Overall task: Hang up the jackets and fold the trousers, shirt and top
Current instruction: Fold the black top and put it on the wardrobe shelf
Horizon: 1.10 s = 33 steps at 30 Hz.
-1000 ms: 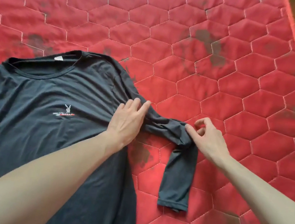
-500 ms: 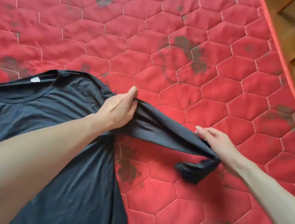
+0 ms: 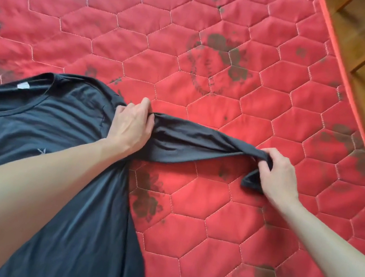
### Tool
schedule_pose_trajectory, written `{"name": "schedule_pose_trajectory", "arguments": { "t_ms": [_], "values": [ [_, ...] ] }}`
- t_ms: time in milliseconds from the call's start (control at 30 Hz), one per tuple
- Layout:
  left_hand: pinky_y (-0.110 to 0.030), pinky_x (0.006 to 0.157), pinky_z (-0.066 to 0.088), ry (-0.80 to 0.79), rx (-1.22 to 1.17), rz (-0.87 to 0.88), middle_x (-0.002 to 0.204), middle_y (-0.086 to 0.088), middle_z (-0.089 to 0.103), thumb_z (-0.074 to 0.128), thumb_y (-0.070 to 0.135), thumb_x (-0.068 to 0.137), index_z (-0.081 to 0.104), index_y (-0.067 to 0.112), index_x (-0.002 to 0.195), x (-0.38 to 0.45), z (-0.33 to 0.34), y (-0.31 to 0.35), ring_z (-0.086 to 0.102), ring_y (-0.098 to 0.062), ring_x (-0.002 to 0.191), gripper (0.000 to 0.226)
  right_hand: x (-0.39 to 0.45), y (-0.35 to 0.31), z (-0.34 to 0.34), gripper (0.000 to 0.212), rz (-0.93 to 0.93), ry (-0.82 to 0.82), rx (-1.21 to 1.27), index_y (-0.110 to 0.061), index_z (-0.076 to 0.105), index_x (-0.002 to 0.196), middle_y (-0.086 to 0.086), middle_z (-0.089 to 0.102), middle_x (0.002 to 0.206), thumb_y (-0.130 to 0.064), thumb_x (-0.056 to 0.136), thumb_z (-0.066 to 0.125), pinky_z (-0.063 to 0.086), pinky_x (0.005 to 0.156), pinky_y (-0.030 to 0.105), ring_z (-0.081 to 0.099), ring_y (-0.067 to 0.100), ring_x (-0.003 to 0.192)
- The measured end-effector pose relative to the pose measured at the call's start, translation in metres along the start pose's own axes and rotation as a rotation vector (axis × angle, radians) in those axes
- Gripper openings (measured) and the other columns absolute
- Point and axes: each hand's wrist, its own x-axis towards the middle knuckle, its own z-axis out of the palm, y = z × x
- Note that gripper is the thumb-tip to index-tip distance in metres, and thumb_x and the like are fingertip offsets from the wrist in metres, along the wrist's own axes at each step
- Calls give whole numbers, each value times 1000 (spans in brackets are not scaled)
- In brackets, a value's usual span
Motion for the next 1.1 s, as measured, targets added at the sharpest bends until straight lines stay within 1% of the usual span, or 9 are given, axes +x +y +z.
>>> {"name": "schedule_pose_trajectory", "arguments": {
  "t_ms": [100,200,267,400,500,567,767,933,1100],
  "values": [
    [-51,93,37,60,62,42,90,-14,61,49,23,105,49,9,101,-2,0,0,55,-40,96,15,16,-3,-20,19,157,-89,220,-24,68,102,-1,71,84,-13,98,54,45,70,32,61,21,80],
    [-53,89,38,58,77,52,101,-14,61,48,26,106,50,9,104,3,-1,1,55,-40,101,17,35,8,-47,14,320,-378,270,-21,71,88,-6,69,70,-21,96,60,43,49,22,61,10,58],
    [-54,89,39,71,102,53,107,-14,61,48,28,107,52,9,107,8,-2,0,55,-40,104,20,41,19,-56,13,450,-473,280,-15,76,94,-1,72,70,-22,94,65,41,43,21,60,11,50],
    [-53,89,40,157,218,75,116,-17,58,57,26,102,61,8,116,4,-4,5,52,-41,111,22,47,41,-45,24,443,-52,7,-9,74,111,17,73,117,-21,100,57,48,89,39,65,35,106],
    [-53,84,42,126,289,298,111,-18,59,64,22,95,65,8,109,-17,6,15,55,-41,104,19,36,35,-35,37,374,6,86,-15,70,114,15,71,122,-46,102,54,44,104,44,59,38,120],
    [-51,85,44,7,288,456,109,-15,60,63,26,95,65,10,110,-33,19,25,57,-39,104,22,29,32,-30,42,259,-49,89,-21,68,114,5,72,114,-57,94,64,47,104,47,62,31,115],
    [-41,89,42,-166,225,488,109,-5,60,51,31,102,56,15,114,-63,46,51,59,-29,106,20,34,50,-34,10,182,-111,70,-16,70,103,7,71,101,-16,93,69,47,84,32,65,27,101],
    [-43,83,47,-241,303,706,96,-4,62,50,22,99,58,15,99,-69,46,61,61,-29,94,10,52,65,-57,14,272,123,386,-10,76,103,-6,67,79,-5,92,69,38,52,1,56,-17,54],
    [-48,72,54,-122,143,587,98,-6,55,47,26,107,60,13,101,-77,46,56,59,-30,91,20,48,89,-51,16,408,97,378,-13,75,108,7,71,103,-18,93,74,51,80,20,64,13,90]
  ]
}}
